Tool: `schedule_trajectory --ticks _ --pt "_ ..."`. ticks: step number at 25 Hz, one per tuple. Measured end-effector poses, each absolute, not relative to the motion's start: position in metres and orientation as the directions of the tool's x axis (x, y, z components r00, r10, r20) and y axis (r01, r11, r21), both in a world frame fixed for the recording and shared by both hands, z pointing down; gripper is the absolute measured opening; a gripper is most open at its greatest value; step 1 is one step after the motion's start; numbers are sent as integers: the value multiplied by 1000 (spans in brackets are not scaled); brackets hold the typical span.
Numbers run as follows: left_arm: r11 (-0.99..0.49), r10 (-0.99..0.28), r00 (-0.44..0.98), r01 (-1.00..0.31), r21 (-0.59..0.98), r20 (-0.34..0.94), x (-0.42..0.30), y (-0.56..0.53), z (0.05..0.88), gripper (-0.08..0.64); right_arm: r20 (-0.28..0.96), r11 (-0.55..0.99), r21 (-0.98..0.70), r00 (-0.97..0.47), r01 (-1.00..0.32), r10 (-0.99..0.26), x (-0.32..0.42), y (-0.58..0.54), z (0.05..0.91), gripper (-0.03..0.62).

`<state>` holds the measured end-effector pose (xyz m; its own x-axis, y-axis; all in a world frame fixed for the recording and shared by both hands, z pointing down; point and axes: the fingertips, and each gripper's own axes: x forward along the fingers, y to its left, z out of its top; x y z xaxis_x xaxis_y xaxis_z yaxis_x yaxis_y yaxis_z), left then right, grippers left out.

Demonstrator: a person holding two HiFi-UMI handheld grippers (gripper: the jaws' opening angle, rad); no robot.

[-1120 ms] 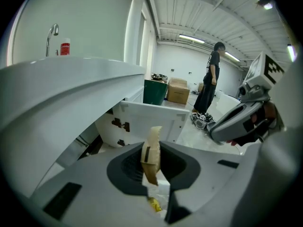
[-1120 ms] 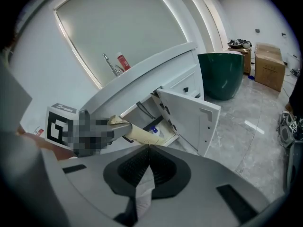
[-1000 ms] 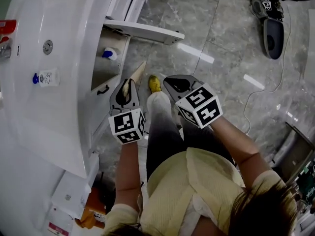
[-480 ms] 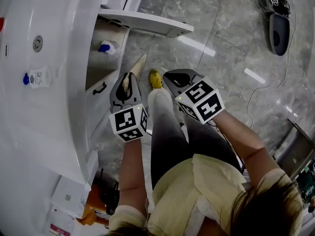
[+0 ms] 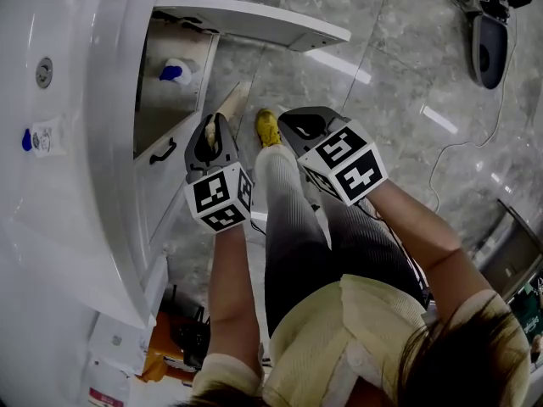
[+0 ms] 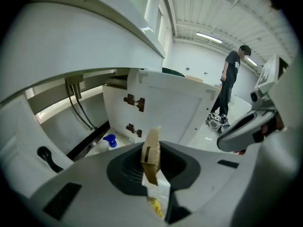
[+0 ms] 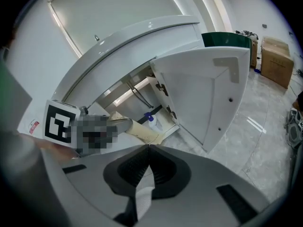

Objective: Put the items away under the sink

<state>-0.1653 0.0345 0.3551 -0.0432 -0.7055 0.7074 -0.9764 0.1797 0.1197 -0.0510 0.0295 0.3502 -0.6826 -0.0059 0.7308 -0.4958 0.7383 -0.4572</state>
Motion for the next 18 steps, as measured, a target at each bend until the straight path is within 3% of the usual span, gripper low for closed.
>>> schedule_trajectory --ticks 10,18 --pt "259 -708 -119 -961 99 696 -190 26 386 80 738 736 -460 -674 -496 7 -62 28 376 26" --pt "233 -725 -169 -973 7 668 -205 0 402 80 743 724 -464 -669 -511 5 -73 19 398 26"
